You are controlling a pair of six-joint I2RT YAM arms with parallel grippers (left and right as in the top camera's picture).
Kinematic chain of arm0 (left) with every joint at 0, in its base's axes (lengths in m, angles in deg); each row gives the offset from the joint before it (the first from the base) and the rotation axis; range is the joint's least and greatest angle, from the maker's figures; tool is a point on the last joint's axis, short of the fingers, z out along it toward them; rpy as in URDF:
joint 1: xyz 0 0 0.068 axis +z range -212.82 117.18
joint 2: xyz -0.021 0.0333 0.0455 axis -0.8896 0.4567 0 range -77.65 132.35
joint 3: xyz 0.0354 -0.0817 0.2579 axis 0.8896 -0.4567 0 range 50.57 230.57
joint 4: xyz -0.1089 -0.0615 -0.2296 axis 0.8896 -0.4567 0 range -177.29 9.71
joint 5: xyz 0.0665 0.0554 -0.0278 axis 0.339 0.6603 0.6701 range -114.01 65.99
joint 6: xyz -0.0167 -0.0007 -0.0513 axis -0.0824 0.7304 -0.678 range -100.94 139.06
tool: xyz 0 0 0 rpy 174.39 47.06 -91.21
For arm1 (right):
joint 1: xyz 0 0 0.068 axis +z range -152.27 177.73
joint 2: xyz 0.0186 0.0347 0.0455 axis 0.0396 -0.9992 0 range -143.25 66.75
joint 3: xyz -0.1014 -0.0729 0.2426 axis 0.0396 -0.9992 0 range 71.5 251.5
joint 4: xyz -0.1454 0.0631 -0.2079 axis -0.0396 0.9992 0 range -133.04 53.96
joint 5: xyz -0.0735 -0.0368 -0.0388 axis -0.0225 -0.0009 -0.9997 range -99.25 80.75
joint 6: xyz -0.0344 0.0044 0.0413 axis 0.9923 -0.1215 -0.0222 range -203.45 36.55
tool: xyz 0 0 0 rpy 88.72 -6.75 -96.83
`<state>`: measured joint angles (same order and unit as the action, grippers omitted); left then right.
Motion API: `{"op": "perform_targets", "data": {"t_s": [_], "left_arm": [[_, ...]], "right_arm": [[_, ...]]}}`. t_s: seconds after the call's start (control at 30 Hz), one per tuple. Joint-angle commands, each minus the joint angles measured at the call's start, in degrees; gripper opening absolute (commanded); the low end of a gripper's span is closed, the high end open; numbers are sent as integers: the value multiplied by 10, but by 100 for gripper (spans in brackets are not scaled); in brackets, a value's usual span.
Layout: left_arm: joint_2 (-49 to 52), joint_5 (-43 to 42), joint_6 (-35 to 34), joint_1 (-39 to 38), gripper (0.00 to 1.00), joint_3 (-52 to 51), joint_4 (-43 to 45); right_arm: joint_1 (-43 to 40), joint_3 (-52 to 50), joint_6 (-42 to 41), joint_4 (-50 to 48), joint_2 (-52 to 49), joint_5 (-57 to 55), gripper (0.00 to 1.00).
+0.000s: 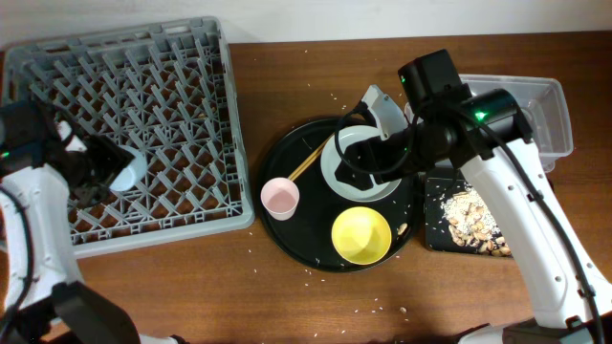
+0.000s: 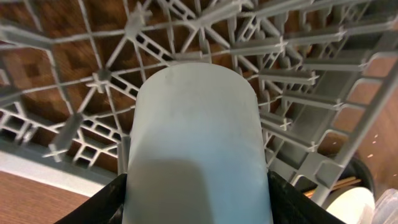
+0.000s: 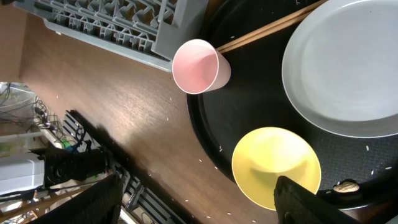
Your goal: Sort waste into correct bins and load items into the dishwasher rack
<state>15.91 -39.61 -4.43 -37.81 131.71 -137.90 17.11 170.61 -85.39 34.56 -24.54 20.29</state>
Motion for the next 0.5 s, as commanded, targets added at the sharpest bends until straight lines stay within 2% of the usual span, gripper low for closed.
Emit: {"op": "perform_targets", "data": {"t_s": [0.0, 0.07, 0.1, 0.13, 0.17, 0.27, 0.3, 0.33, 0.37, 0.4, 0.43, 0.47], "left_arm": [[24, 27, -36, -2, 50, -7, -5], [26, 57, -43, -2, 61, -8, -5], [27, 58, -43, -2, 80, -8, -7], [27, 57, -43, -2, 87, -8, -8], [26, 48, -43, -2, 97, -7, -12], [24, 29, -36, -2, 98, 9, -36], [21, 21, -12, -8, 96, 26, -50], [8, 21, 18, -23, 95, 49, -66], [-27, 21, 58, -51, 95, 74, -76], [-59, 21, 93, -70, 95, 80, -74], [-113, 16, 161, -101, 95, 80, -77], [-136, 10, 194, -124, 95, 80, -85]], "right_arm": [[2, 3, -3, 1, 1, -7, 79], [2, 3, -3, 1, 1, -7, 79], [2, 3, -3, 1, 1, -7, 79], [2, 3, -3, 1, 1, -7, 79], [2, 3, -3, 1, 1, -7, 79], [2, 3, -7, 2, 1, -6, 79], [13, 3, -16, -2, -2, -7, 79], [33, -2, -18, -14, -10, -15, 79], [60, -18, -57, -41, -21, -53, 79], [89, -43, -101, -76, -42, -96, 74], [120, -83, -132, -118, -72, -97, 69], [141, -116, -155, -157, -100, -97, 67]]}}
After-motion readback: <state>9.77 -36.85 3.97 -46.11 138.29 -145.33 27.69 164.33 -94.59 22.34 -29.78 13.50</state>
